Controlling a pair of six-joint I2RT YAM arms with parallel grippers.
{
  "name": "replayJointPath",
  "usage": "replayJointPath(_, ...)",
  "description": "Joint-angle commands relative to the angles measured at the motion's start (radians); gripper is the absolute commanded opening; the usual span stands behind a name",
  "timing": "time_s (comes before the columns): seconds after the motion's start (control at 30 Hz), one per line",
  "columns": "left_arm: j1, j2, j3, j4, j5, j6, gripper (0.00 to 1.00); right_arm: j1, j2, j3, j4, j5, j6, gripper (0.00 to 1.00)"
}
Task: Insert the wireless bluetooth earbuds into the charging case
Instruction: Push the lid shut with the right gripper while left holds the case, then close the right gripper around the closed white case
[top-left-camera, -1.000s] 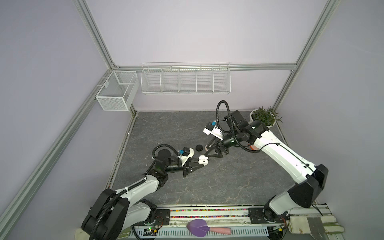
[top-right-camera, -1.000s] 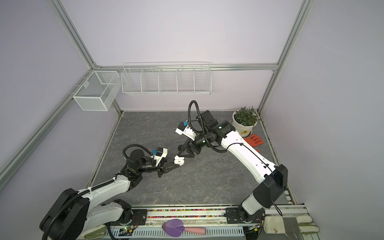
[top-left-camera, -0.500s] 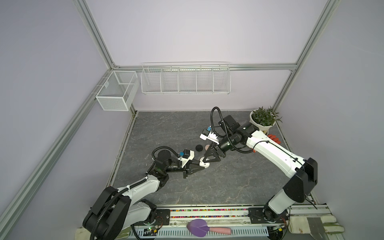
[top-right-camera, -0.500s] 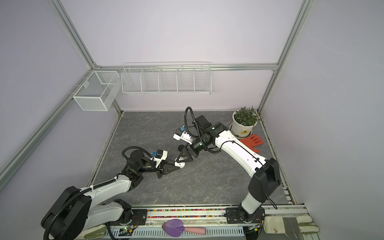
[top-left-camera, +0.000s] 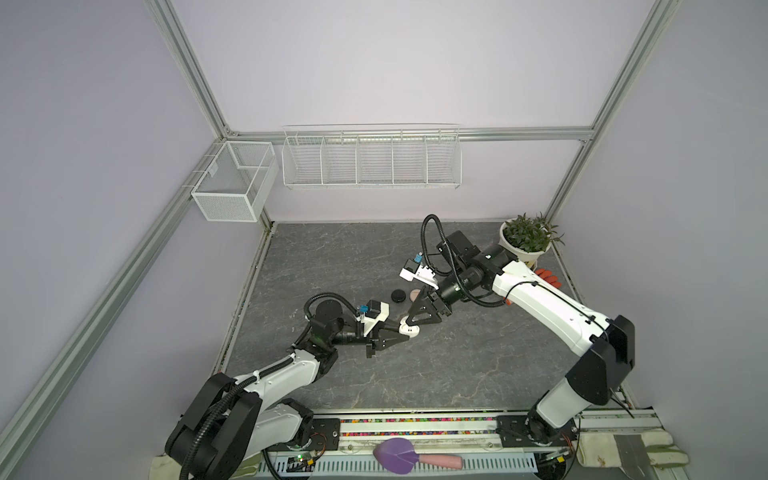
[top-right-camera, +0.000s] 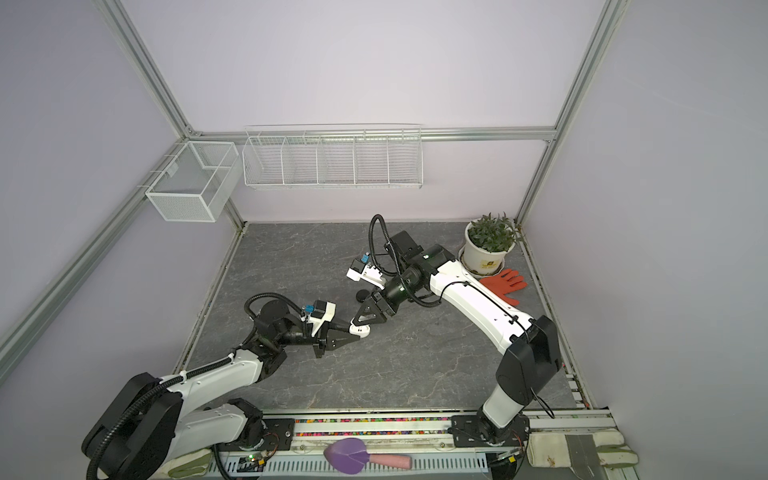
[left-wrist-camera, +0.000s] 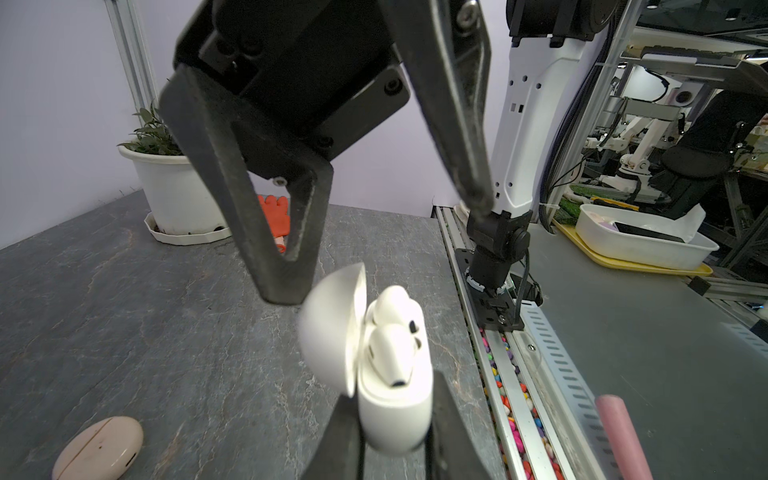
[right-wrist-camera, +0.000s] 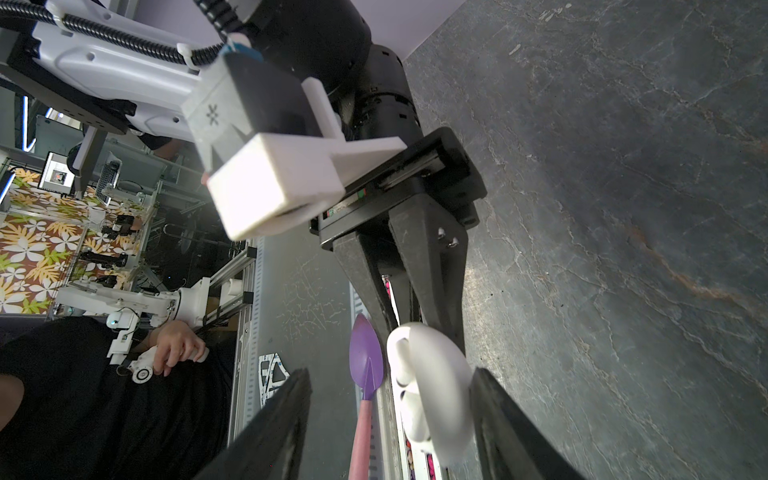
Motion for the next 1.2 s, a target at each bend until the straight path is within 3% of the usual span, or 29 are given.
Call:
replayJointPath(0.0,0.001,-0.009,0.003,-0.003,-0.027,0.029,0.0,0.023,0.0,-0.01,-0.06,-0.047,-0.026,0.63)
replayJointPath(0.63,0.001,-0.014,0.005,-0.012,-0.034,0.026,0.0,0.04,0.008,-0.012,-0.063,0.012,-0.023,0.59)
replayJointPath(0.97,0.001,-0.012,0.007,-0.009,-0.037,0.015,0.0,0.071,-0.085,-0.098,0.093,0.099,-0.022,0.4)
replayJointPath(1.17,0.001,-0.008,0.01,-0.001,-0.039,0.003,0.0,0.081,-0.112,-0.122,0.108,0.105,-0.046,0.34)
